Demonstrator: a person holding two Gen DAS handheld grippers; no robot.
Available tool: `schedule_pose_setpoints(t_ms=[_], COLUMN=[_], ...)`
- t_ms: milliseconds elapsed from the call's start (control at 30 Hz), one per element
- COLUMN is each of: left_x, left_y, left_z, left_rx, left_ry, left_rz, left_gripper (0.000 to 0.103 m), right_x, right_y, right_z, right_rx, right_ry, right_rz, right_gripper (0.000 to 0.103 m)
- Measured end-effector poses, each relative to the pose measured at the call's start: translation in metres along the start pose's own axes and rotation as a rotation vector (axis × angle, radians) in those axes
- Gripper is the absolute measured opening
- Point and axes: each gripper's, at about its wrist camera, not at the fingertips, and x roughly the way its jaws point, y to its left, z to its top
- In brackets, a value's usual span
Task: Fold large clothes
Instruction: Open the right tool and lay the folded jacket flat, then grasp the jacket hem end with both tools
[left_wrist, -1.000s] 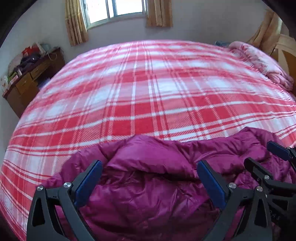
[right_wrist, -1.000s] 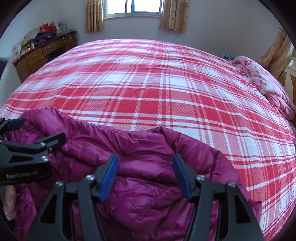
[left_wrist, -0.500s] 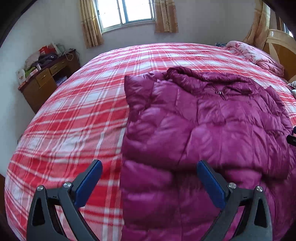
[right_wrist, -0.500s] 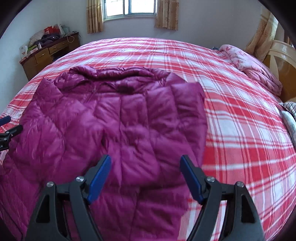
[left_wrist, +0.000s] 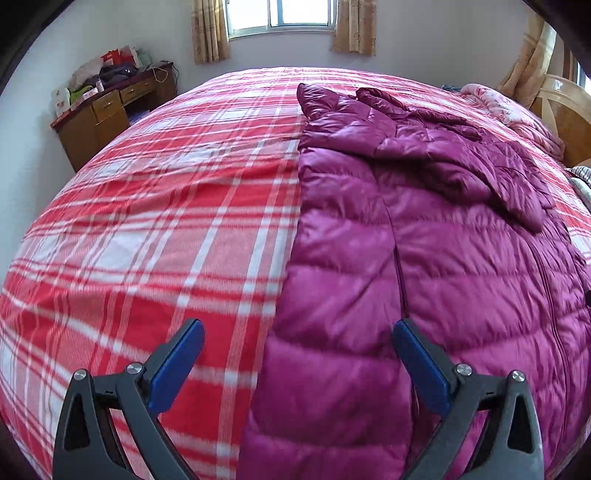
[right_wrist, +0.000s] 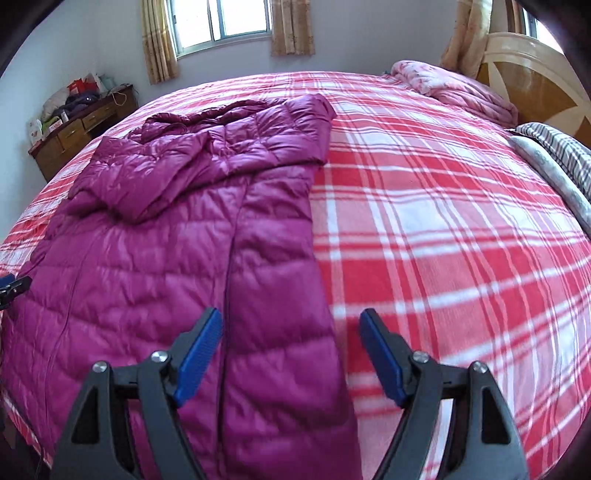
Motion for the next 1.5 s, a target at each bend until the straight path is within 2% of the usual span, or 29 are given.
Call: schedule_pose_setpoints(t_ms=[167,467,533,600,767,833,867,900,933,967,1000,1033,1067,1133,1200,1333,1500], left_x=[-0.012,-0.029,-0.033,-0.038,-0.050,-0.054,-0.055,-0.057,-0.060,-0.061,-0.063,-0.065,-0.065,-0.070,-0.085,-0.131,-0.181], left_y=[0.001,0.008,0.007,0.007,0.003,0.001,0.000,0.000,0.000,0.000,0.000,0.001,0.004,0.011,0.013,0.015,0.024], left_z=[-0.023,-0.044,-0.048,-0.054,-0.072,-0.079,-0.080,-0.081,-0.081,-0.081,-0.081,-0.080,-0.080,-0.076,-0.072,-0.064,-0.062], left_rx=[-0.004,-0.015,-0.009,-0.006,0.023,0.031,0.037,0.038,0.032,0.028,0.028,0.026,0.014,-0.027,-0.027,-0.003,0.003], left_ry=[-0.012,-0.002,0.008,0.014,0.005,-0.003,-0.006,-0.009,-0.013,-0.016,-0.020,-0.018,-0.006,-0.008,-0.049,-0.169,-0.281], left_rz=[-0.001,0.003,-0.019,-0.052,-0.088,-0.101,-0.104,-0.115,-0.135,-0.137,-0.145,-0.166,-0.197,-0.238,-0.264,-0.313,-0.385], left_gripper=[0.102,0.102,0.102,0.102,0.102,0.102,0.102,0.097,0.082,0.074,0.056,0.029,0.020,0.011,0.008,0.007,0.006], right_x=[-0.008,-0.030,-0.035,-0.041,-0.051,-0.054,-0.054,-0.055,-0.055,-0.055,-0.056,-0.059,-0.062,-0.074,-0.092,-0.135,-0.189], right_y=[-0.002,-0.008,-0.006,-0.004,-0.004,-0.002,-0.001,0.000,-0.001,-0.001,-0.002,-0.002,-0.002,-0.003,-0.004,-0.005,-0.005], right_z=[-0.013,-0.051,-0.058,-0.066,-0.083,-0.087,-0.088,-0.088,-0.088,-0.089,-0.089,-0.089,-0.089,-0.087,-0.085,-0.082,-0.080], right_rx=[0.018,0.043,0.044,0.038,0.056,0.044,0.042,0.048,0.062,0.075,0.084,0.088,0.090,0.102,0.109,0.108,0.100], right_ry=[-0.003,-0.027,-0.025,-0.026,-0.028,-0.028,-0.028,-0.027,-0.025,-0.026,-0.030,-0.037,-0.046,-0.078,-0.117,-0.196,-0.300], right_rz=[-0.004,0.021,0.030,0.032,0.072,0.082,0.095,0.117,0.141,0.153,0.163,0.170,0.175,0.189,0.214,0.244,0.250], right_gripper=[0.079,0.078,0.073,0.064,0.051,0.043,0.034,0.025,0.022,0.018,0.015,0.013,0.011,0.010,0.009,0.008,0.008])
